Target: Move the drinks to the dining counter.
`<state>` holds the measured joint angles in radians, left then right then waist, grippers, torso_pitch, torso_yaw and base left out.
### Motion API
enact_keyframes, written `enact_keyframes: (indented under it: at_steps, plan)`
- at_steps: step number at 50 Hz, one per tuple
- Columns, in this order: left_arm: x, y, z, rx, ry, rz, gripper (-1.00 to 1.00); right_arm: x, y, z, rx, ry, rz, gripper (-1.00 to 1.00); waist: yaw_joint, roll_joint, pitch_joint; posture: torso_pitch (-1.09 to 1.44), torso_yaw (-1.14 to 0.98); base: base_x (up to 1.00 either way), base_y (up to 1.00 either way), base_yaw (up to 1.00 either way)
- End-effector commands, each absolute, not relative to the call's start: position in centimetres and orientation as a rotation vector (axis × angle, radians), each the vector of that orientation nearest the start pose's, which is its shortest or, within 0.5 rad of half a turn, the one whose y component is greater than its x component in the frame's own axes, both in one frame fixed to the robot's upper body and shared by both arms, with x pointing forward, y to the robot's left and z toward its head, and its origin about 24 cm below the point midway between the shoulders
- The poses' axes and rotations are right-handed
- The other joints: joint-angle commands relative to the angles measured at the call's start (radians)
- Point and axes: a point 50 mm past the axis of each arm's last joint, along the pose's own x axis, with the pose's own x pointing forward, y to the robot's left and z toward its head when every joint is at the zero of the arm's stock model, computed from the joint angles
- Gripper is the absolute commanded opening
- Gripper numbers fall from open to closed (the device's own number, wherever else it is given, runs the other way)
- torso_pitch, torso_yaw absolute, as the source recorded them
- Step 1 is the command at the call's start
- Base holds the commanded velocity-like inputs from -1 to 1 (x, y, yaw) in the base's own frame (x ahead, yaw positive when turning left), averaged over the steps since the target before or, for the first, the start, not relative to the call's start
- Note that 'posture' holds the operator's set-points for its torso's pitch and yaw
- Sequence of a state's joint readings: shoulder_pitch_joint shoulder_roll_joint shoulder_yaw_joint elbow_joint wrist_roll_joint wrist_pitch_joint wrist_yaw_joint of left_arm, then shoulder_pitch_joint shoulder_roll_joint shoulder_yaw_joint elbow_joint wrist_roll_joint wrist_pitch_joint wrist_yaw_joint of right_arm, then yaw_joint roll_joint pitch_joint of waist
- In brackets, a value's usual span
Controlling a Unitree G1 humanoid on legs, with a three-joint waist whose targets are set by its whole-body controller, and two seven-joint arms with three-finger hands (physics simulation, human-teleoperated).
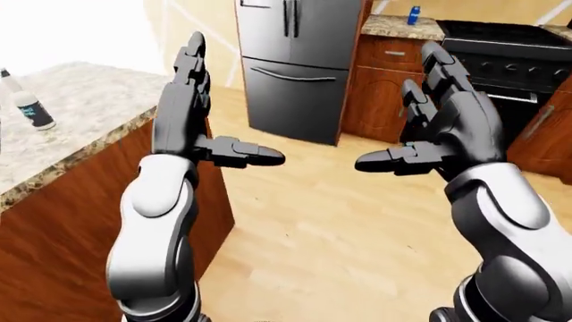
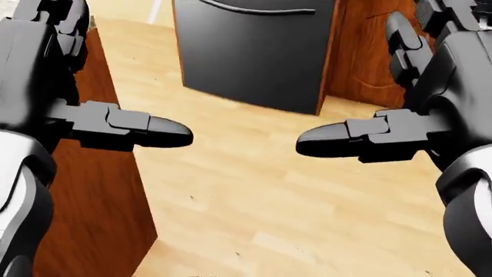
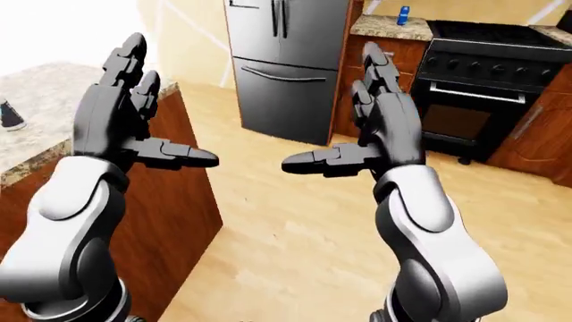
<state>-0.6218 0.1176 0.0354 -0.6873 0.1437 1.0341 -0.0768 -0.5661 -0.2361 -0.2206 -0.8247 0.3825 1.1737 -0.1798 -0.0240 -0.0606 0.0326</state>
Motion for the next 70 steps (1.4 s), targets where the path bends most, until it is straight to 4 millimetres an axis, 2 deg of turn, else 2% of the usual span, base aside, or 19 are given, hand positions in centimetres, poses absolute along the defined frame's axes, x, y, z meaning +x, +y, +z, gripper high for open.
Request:
enact_keyframes:
  at_steps: [1, 2, 5, 11, 14, 18, 26, 28, 29, 37, 39, 42, 45, 48, 54, 58, 60, 67, 70]
  plan:
    - [26.6, 13.7, 26.4, 0.191, -0.331, -0.024, 1.00, 24.5, -15.9, 26.1, -0.018, -0.281, 0.039, 1.00, 0.005, -0.010, -0.018, 0.00, 0.00, 0.00, 0.00, -1.00]
    - [26.6, 13.7, 26.3, 0.191, -0.330, -0.025, 1.00, 24.4, -15.9, 26.1, -0.023, -0.284, 0.044, 1.00, 0.030, -0.005, -0.006, 0.00, 0.00, 0.00, -1.00, 0.00]
    - [26.6, 13.7, 26.2, 0.191, -0.329, -0.025, 1.00, 24.5, -16.0, 26.2, -0.030, -0.290, 0.040, 1.00, 0.030, 0.156, 0.050, 0.00, 0.00, 0.00, -1.00, 0.00]
    - [26.6, 13.7, 26.1, 0.189, -0.327, -0.027, 1.00, 24.6, -16.3, 26.3, 0.003, -0.290, 0.016, 1.00, 0.021, 0.124, -0.001, 0.00, 0.00, 0.00, -0.83, -0.17]
    - [26.6, 13.7, 26.1, 0.190, -0.327, -0.027, 1.00, 24.4, -16.2, 26.3, 0.000, -0.291, 0.021, 1.00, 0.009, -0.081, 0.006, 0.00, 0.00, 0.00, 0.00, -1.00]
    - [26.6, 13.7, 26.1, 0.190, -0.326, -0.026, 1.00, 24.5, -16.3, 26.2, -0.002, -0.293, 0.021, 1.00, -0.014, 0.006, -0.024, 0.00, 0.00, 0.00, 0.00, -1.00]
    - [26.4, 13.8, 26.2, 0.191, -0.326, -0.025, 1.00, 24.4, -16.1, 26.2, -0.005, -0.293, 0.025, 1.00, 0.004, 0.120, 0.023, 0.00, 0.00, 0.00, 0.00, -1.00]
    - [26.4, 13.8, 26.2, 0.191, -0.326, -0.025, 1.00, 24.4, -16.1, 26.2, -0.006, -0.294, 0.025, 1.00, 0.015, 0.192, 0.001, 0.00, 0.00, 0.00, 0.00, -1.00]
    - [26.4, 13.8, 26.2, 0.191, -0.326, -0.025, 1.00, 24.4, -16.1, 26.2, -0.007, -0.294, 0.025, 1.00, 0.016, 0.150, 0.018, 0.00, 0.00, 0.00, 0.00, -1.00]
    - [26.7, 13.7, 25.9, 0.192, -0.325, -0.030, 1.00, 24.6, -16.0, 26.1, -0.021, -0.289, 0.027, 1.00, 0.045, 0.063, -0.004, 0.00, 0.00, 0.00, 0.00, -0.73]
    - [26.7, 13.7, 25.9, 0.193, -0.325, -0.030, 1.00, 24.6, -15.9, 26.0, -0.035, -0.290, 0.024, 1.00, 0.047, -0.002, -0.012, 0.00, 0.00, 0.00, 0.00, 0.00]
    - [26.7, 13.7, 26.0, 0.193, -0.326, -0.031, 1.00, 24.6, -15.8, 25.9, -0.049, -0.289, 0.032, 1.00, 0.050, 0.013, -0.018, 0.00, 0.00, 0.03, -0.19, 0.00]
    - [26.7, 13.6, 26.1, 0.192, -0.328, -0.031, 1.00, 24.7, -15.9, 25.9, -0.051, -0.291, 0.031, 1.00, 0.019, 0.093, 0.051, 0.00, 0.00, 0.23, -1.00, 0.00]
    - [26.6, 13.6, 26.2, 0.192, -0.329, -0.032, 1.00, 24.6, -15.8, 26.0, -0.055, -0.291, 0.034, 1.00, 0.020, 0.105, 0.006, 0.00, 0.00, 0.32, -1.00, 0.00]
    - [26.6, 13.6, 26.1, 0.193, -0.330, -0.033, 1.00, 24.6, -15.7, 26.0, -0.062, -0.294, 0.040, 1.00, 0.054, 0.068, -0.001, 0.00, 0.00, 0.33, -1.00, 0.00]
    - [26.5, 13.7, 26.2, 0.194, -0.330, -0.034, 1.00, 24.6, -15.5, 26.2, -0.073, -0.298, 0.047, 1.00, 0.077, -0.047, -0.011, 0.00, 0.00, 0.67, -0.88, 0.00]
    - [26.5, 13.7, 26.1, 0.194, -0.329, -0.033, 1.00, 24.7, -15.4, 26.2, -0.074, -0.299, 0.050, 1.00, 0.081, -0.010, 0.025, 0.00, 0.00, 0.80, -0.75, 0.00]
    - [26.4, 13.9, 26.6, 0.197, -0.335, -0.030, 1.00, 24.4, -15.2, 26.6, -0.059, -0.310, 0.064, 1.00, 0.088, 0.036, 0.030, 0.00, 0.00, 0.84, -0.57, 0.00]
    - [26.4, 13.9, 26.8, 0.198, -0.338, -0.030, 1.00, 24.5, -15.1, 26.7, -0.049, -0.315, 0.063, 1.00, 0.107, -0.031, 0.017, 0.00, 0.00, 0.53, 0.00, 0.79]
